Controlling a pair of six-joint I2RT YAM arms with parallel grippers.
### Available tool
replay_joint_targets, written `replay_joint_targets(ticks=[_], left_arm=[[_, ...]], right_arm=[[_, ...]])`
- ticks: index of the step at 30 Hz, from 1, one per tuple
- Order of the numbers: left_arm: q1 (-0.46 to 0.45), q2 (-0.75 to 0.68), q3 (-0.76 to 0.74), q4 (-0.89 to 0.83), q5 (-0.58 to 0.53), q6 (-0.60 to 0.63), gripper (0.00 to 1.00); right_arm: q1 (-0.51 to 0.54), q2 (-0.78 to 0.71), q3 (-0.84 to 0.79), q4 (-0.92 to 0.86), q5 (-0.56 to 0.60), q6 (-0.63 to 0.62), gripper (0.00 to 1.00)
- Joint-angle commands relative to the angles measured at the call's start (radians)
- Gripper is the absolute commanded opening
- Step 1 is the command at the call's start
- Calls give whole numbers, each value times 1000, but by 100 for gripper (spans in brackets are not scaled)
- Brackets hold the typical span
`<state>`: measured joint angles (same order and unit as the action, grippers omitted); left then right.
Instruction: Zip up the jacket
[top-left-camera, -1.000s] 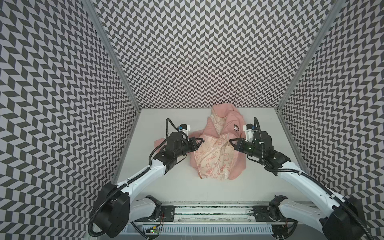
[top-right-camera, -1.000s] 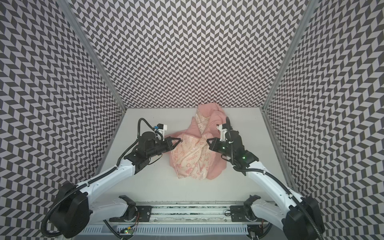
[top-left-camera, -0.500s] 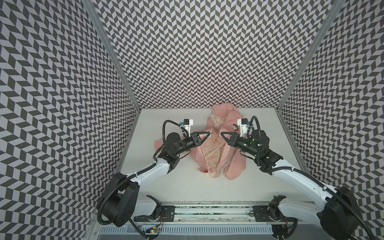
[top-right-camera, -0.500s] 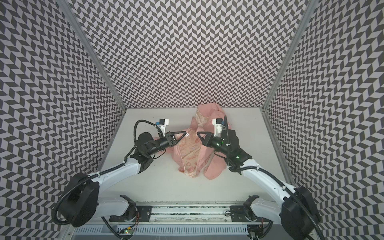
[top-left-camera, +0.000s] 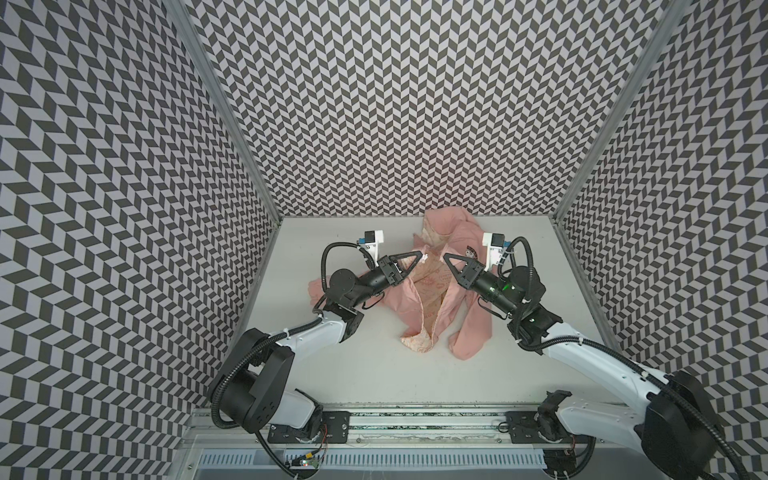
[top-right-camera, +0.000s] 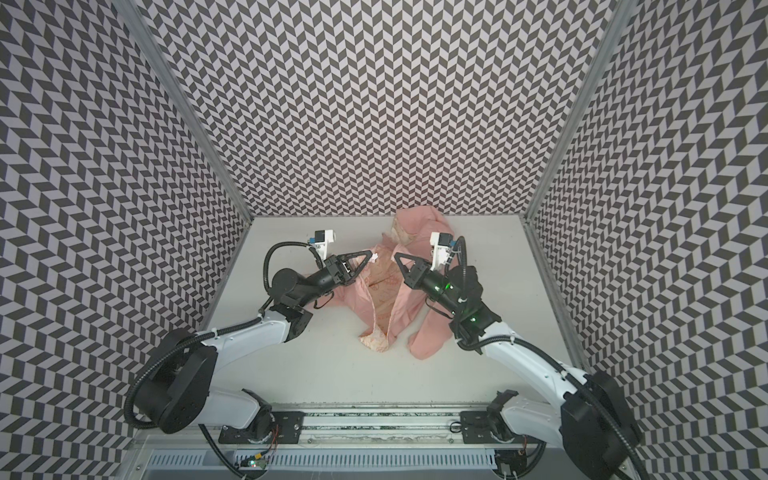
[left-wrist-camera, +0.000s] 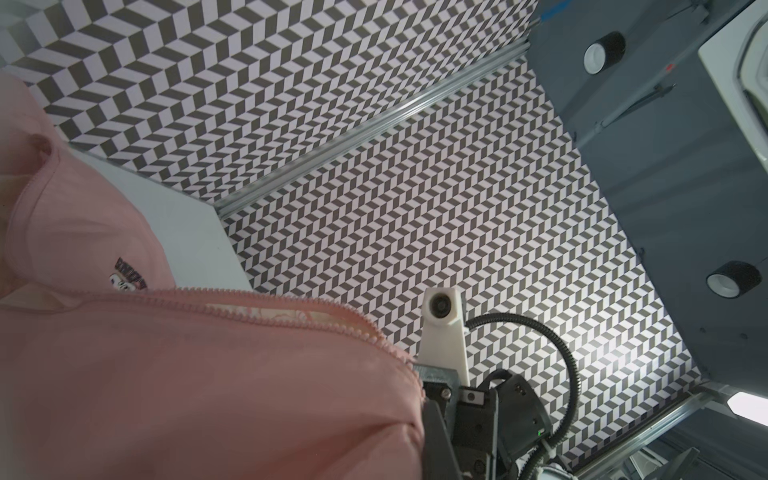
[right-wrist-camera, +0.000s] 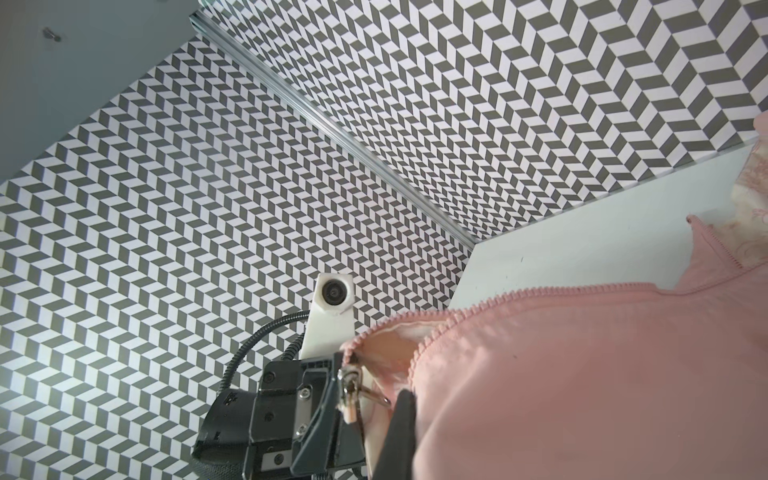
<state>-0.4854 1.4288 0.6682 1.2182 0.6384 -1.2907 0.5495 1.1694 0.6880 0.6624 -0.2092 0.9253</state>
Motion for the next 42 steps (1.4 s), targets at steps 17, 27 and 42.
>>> replay_joint_targets(ticks=[17, 27, 42], left_arm=[[-42, 28, -19, 179, -82, -51, 0], [-45, 29, -12, 160, -65, -45, 0], [-56, 33, -14, 149, -56, -47, 0]], right_arm=[[110, 27, 28, 245, 177, -69, 0], [132, 38, 42, 245, 211, -104, 0], [138, 47, 54, 268, 218, -109, 0]])
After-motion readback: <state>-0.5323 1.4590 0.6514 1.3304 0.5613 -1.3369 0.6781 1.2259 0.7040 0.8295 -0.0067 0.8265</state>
